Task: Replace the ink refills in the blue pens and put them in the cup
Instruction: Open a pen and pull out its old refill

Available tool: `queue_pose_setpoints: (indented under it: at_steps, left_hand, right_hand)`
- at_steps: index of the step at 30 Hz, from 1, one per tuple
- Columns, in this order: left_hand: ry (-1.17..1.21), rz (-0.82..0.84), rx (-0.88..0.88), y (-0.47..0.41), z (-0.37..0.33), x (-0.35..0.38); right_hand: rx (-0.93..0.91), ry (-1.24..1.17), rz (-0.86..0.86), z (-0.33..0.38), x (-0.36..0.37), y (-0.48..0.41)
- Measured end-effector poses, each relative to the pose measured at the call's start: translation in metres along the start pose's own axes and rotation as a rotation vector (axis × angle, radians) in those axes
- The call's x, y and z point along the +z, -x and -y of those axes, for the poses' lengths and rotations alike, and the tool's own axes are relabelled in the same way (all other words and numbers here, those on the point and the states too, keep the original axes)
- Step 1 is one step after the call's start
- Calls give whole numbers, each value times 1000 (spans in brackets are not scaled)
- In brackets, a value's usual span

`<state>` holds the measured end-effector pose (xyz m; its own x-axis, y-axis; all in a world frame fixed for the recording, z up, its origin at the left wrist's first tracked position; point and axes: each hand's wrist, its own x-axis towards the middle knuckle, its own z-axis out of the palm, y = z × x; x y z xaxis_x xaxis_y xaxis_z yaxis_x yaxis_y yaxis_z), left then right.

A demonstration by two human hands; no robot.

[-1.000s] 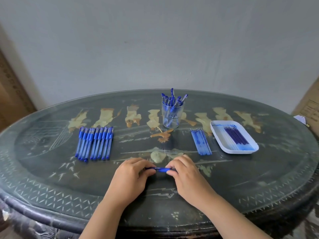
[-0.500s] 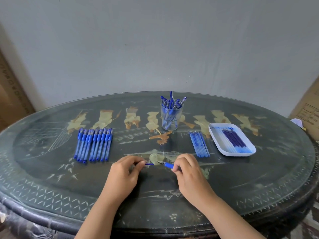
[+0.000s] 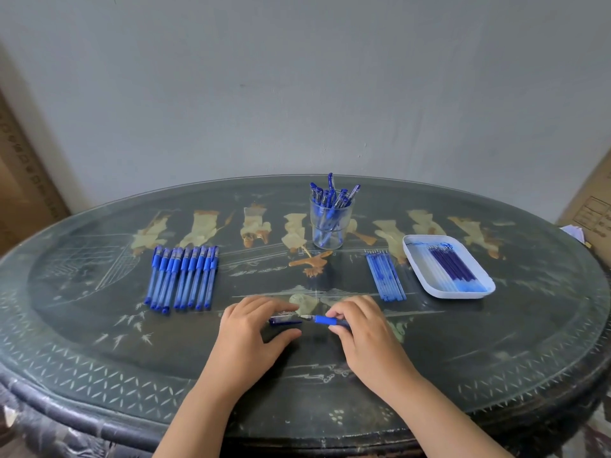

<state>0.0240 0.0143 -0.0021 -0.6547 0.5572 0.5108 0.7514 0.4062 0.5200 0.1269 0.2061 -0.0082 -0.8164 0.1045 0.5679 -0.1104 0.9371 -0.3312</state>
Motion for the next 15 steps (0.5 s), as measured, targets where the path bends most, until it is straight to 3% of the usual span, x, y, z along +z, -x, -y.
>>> queue_pose_setpoints:
  at_steps: [15]
  left_hand:
    - [-135,66,125,-1,-8,2]
  right_hand:
    - [-137,-13,-5,5,-2,1]
